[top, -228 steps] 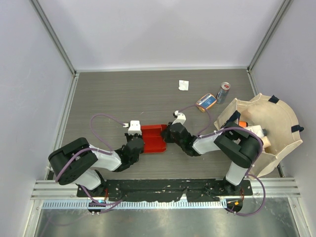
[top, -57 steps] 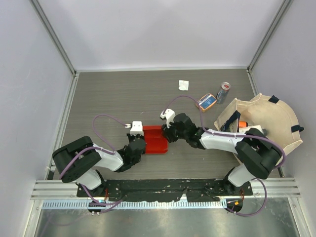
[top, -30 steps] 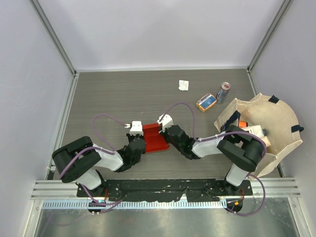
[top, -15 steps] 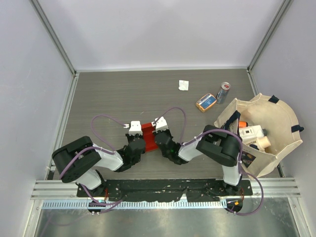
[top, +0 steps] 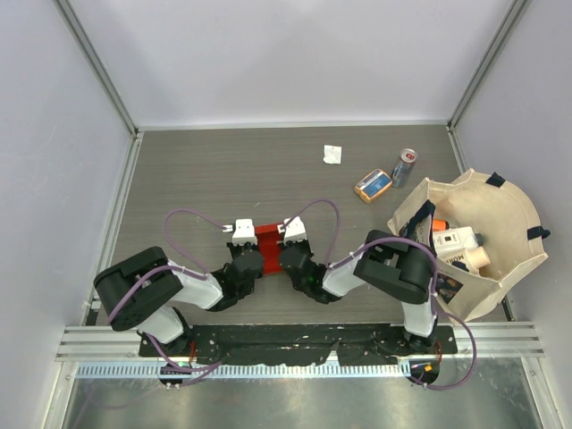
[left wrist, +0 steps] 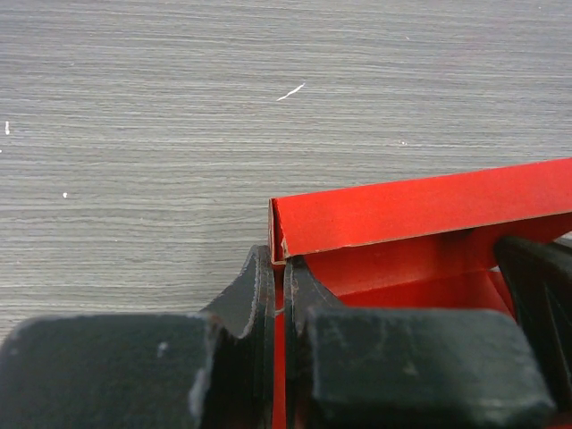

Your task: Fold the paper box

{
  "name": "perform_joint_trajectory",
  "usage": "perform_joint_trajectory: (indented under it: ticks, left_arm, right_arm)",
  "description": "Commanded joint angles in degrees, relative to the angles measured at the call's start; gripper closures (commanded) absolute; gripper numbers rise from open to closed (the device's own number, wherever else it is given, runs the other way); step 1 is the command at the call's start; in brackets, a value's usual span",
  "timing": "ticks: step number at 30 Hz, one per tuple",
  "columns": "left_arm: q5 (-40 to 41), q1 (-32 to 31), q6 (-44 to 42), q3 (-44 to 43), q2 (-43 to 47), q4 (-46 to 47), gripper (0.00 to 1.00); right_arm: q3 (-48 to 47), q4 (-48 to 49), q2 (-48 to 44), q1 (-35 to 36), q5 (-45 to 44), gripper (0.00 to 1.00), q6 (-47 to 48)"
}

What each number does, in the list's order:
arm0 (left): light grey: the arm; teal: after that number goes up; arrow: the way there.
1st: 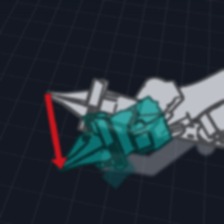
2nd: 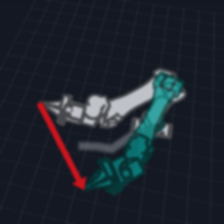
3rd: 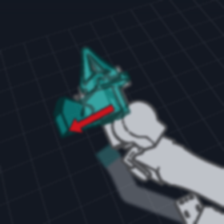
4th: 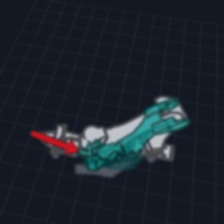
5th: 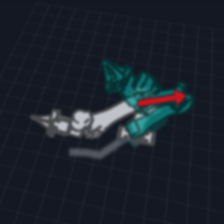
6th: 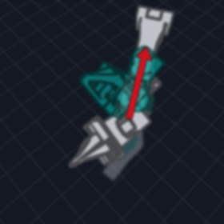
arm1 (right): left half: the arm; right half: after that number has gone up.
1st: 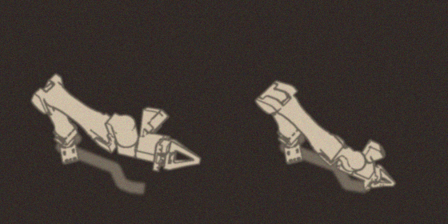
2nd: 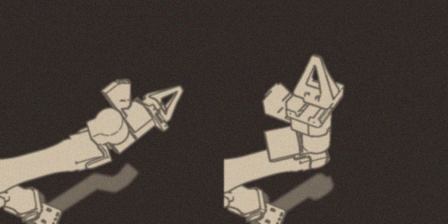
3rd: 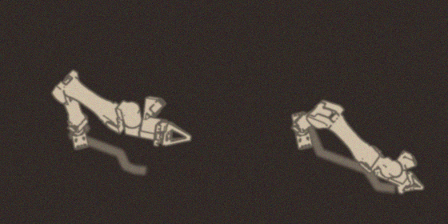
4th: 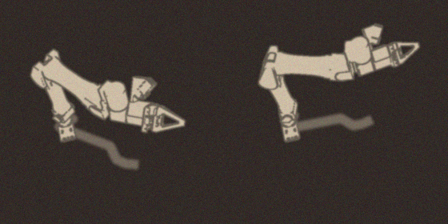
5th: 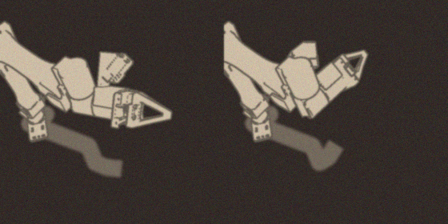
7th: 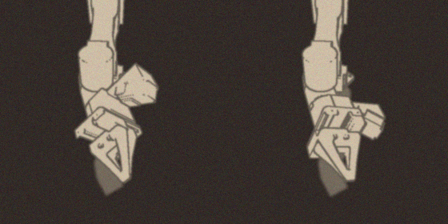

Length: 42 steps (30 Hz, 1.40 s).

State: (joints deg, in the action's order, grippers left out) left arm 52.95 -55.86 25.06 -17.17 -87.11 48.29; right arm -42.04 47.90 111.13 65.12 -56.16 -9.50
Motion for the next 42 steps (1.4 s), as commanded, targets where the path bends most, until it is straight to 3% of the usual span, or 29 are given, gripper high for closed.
perform_joint_trajectory:
  ticks: [1, 3, 8, 20, 26, 33, 38, 40, 42]
  left_arm:
    - [-0.39, -0.57, 0.17, 0.47, 1.24, -0.83, 1.0]
    - [-0.21, -0.57, 0.17, 0.56, 1.15, -0.74, 1.0]
    - [-0.56, -0.57, 0.34, 0.73, 1.15, -0.3, 1.0]
    - [-1.09, -0.57, -0.54, 0.82, 1.77, -0.22, 1.0]
    - [-1.27, -0.57, -0.71, 0.91, 1.94, -0.13, 1.0]
    - [-1.36, -0.57, -0.8, 0.91, 1.77, 0.13, 1.0]
    - [-1.53, -0.48, -0.45, 1.0, 1.86, 0.05, 1.0]
    - [-1.45, -0.57, 0.68, 0.65, 1.59, -0.56, 1.0]
    - [-0.83, -0.57, 1.48, 0.21, 1.51, -1.53, 1.0]
  right_arm:
    - [5.29, 4.05, -6.88, -2.97, 17.55, 0.73, 1.68]
    - [8.19, 3.09, -9.87, -4.99, 25.0, 0.69, 0.98]
    - [13.12, 4.83, -13.74, -9.48, 31.27, 0.63, 0.18]
    - [11.11, 6.77, -13.4, -11.33, 35.24, 0.58, 2.46]
    - [6.89, 4.57, -10.42, -12.48, 35.86, 0.65, 3.26]
    - [4.52, 5.63, -6.11, -12.56, 34.63, 0.82, 3.34]
    - [3.37, 6.76, -3.91, -10.91, 26.04, 0.99, 2.2]
    - [1.63, 7.91, -1.72, -8.88, 19.37, 0.99, 3.51]
    - [-1.36, 7.47, 1.09, -4.07, 2.69, 0.99, 5.18]
